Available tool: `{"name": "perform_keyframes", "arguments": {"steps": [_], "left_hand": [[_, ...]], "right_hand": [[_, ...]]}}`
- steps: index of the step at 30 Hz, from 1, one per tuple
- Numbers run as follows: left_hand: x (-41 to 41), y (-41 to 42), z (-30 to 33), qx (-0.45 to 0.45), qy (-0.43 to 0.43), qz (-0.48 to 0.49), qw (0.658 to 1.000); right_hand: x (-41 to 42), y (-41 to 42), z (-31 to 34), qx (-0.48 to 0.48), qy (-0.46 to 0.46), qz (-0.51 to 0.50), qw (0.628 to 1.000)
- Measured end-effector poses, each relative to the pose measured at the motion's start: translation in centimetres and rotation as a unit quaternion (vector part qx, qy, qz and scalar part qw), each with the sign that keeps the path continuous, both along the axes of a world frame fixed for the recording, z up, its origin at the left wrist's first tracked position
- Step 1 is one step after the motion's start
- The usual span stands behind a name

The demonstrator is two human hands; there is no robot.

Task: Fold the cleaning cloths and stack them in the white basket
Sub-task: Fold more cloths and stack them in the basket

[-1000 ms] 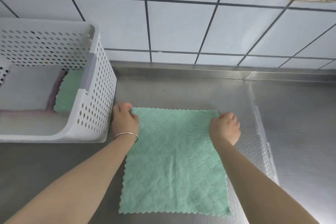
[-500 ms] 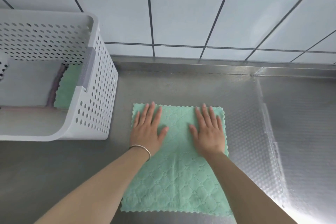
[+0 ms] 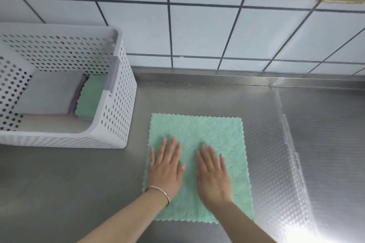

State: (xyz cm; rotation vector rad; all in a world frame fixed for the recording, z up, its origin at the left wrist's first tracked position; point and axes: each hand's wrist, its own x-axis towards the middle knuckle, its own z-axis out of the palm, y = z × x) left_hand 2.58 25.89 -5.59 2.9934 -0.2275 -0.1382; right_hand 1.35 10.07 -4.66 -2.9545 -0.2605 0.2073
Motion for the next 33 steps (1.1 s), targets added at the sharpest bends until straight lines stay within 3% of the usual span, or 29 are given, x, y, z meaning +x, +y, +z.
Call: {"name": "perform_keyframes", "arguments": {"steps": [5,10,19,22,27,33], "left_hand": [[-5.3,0.0,-0.7,0.011,0.016,-0.02,1.0],[-7.6,3.3,-1.2,0.004,-0.011,-0.037,0.999],[-8.6,5.9,0.6,0.052,0.08,-0.049,0.994],[-8.6,5.5,1.0,0.041,0.036,-0.104,0.993],[-9.4,4.7,2.1,-0.046,-0.038,-0.2,0.978],[-9.1,4.5,2.4,-0.037,-0.034,-0.194,0.98]], "right_hand": [[-4.6,2.2,-0.6,0.026,0.003,0.003,1.0],[-7.2,-1.4,-0.6,0.01,0.017,-0.068,0.997],[-11.1,-7.6,0.3,-0.03,0.018,-0.12,0.992],[-11.1,-8.3,0.4,-0.05,-0.046,-0.066,0.995],[-11.0,-8.2,0.1,-0.022,-0.196,0.115,0.974],[-10.0,-8.3,1.1,-0.054,-0.184,0.16,0.968]]}}
